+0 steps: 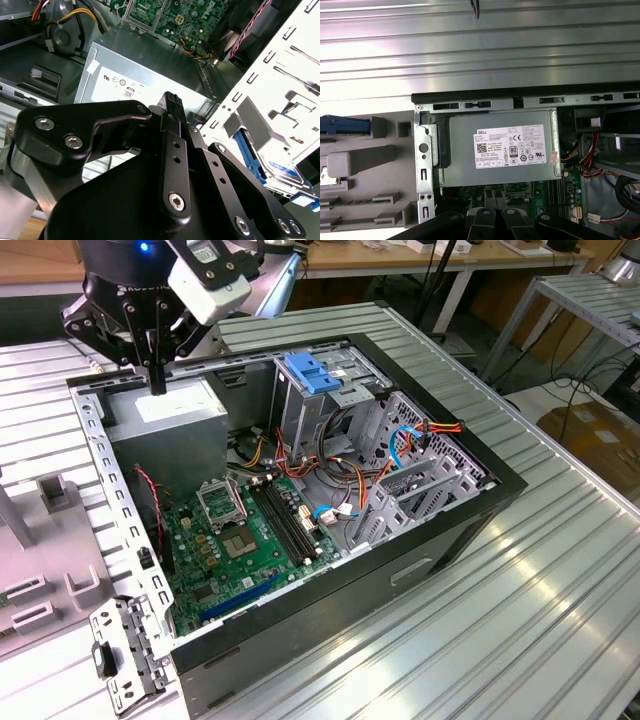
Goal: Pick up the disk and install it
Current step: 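Reach for the disk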
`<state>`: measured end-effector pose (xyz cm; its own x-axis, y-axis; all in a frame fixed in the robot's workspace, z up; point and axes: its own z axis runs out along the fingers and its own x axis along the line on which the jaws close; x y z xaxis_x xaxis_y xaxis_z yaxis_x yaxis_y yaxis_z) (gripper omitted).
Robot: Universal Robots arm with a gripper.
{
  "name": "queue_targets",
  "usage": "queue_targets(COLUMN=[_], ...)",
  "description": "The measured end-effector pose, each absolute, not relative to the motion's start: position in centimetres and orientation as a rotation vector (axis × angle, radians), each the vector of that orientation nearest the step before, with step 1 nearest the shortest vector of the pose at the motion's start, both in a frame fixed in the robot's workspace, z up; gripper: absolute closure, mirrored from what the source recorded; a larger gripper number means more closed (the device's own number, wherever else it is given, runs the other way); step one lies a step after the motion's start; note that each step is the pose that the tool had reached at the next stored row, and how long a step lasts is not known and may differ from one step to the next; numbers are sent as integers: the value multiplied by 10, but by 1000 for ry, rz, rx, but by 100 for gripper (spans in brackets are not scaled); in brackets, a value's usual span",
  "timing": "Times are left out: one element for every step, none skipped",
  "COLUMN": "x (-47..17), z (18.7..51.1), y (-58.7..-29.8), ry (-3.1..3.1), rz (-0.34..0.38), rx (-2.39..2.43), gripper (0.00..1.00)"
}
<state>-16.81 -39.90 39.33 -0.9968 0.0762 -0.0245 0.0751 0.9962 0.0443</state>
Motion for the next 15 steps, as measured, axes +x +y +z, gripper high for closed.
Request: queue_targets(x=[-169, -169, -170, -171, -171, -172, -172, -173, -173, -174, -175, -175, -176, -177, -177], z=[393, 393, 393, 393, 393, 393, 393, 393, 393, 393, 393, 393, 393, 393, 393], y=[-399, -399, -399, -399, -399, -399, -399, -399, -399, -399, -399, -399, -399, -399, -399], ry=[3112, 3113, 3112, 3112, 3112, 3113, 3112, 3113, 3112, 3113, 3113, 3113, 3112, 3112, 3112], rz=[68, 68, 68, 68, 68, 68, 68, 68, 68, 68, 68, 68, 68, 68, 68], rx=[118, 118, 118, 118, 118, 118, 118, 118, 118, 118, 118, 118, 118, 118, 118], gripper=[89, 89, 89, 89, 89, 89, 89, 89, 89, 89, 89, 89, 89, 89, 89])
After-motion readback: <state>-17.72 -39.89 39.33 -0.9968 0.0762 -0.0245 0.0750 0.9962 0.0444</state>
